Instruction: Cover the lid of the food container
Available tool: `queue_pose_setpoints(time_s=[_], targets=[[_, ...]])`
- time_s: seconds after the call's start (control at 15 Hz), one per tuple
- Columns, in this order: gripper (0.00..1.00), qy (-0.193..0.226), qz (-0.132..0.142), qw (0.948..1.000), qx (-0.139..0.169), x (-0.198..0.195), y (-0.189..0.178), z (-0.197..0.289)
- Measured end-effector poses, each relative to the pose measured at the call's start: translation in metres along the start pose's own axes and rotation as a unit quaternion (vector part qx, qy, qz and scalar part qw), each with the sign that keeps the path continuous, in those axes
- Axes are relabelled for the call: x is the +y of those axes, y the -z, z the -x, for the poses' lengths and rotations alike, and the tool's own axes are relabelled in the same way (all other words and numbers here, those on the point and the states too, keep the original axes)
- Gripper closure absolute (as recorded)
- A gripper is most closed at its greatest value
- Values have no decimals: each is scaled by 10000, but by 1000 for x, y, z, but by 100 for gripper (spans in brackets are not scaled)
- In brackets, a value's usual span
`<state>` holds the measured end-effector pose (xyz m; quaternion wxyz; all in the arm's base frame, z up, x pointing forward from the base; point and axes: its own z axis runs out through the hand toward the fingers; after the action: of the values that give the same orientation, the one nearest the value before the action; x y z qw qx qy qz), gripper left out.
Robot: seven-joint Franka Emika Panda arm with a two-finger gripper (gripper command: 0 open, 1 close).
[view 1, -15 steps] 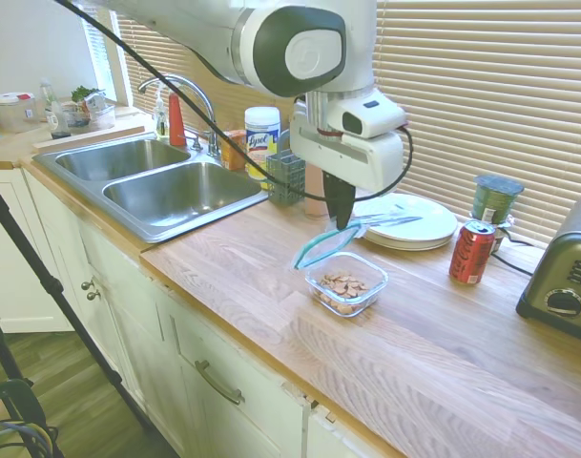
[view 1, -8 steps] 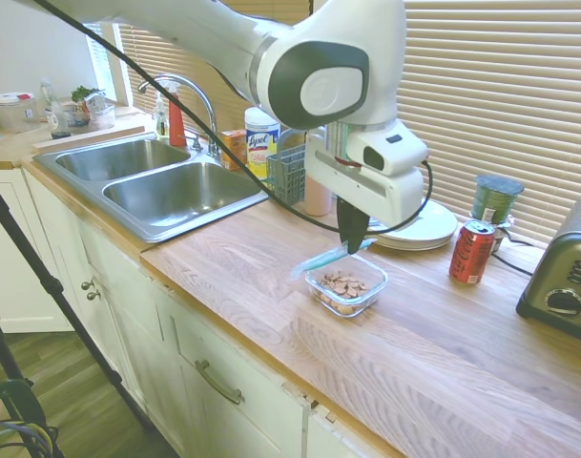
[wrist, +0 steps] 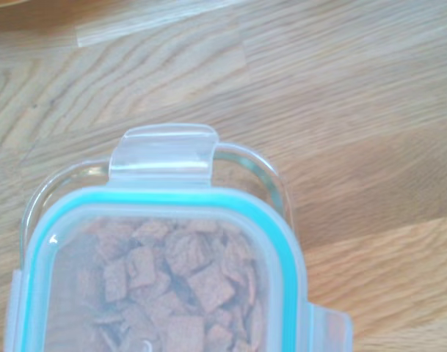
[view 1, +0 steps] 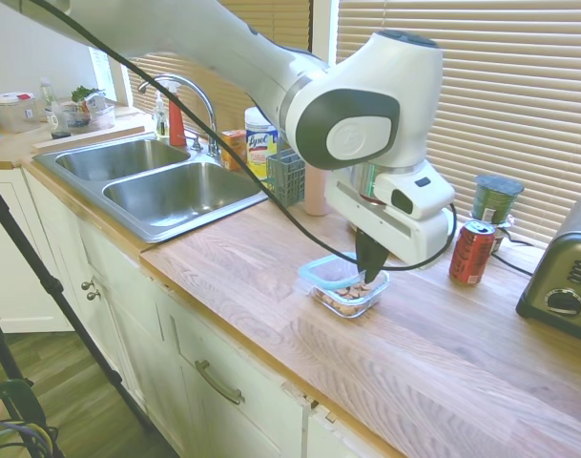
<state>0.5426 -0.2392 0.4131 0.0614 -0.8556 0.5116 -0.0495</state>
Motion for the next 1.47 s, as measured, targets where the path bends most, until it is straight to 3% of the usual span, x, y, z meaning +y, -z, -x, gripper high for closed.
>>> queue_pose_setpoints(time_s=[0.6, 0.67, 1.47], targets=[[100, 53, 209, 9998, -53, -18, -37, -20], [0, 40, 213, 9997, -59, -19, -37, -20], [0, 51, 120, 9999, -6, -21, -16, -18]])
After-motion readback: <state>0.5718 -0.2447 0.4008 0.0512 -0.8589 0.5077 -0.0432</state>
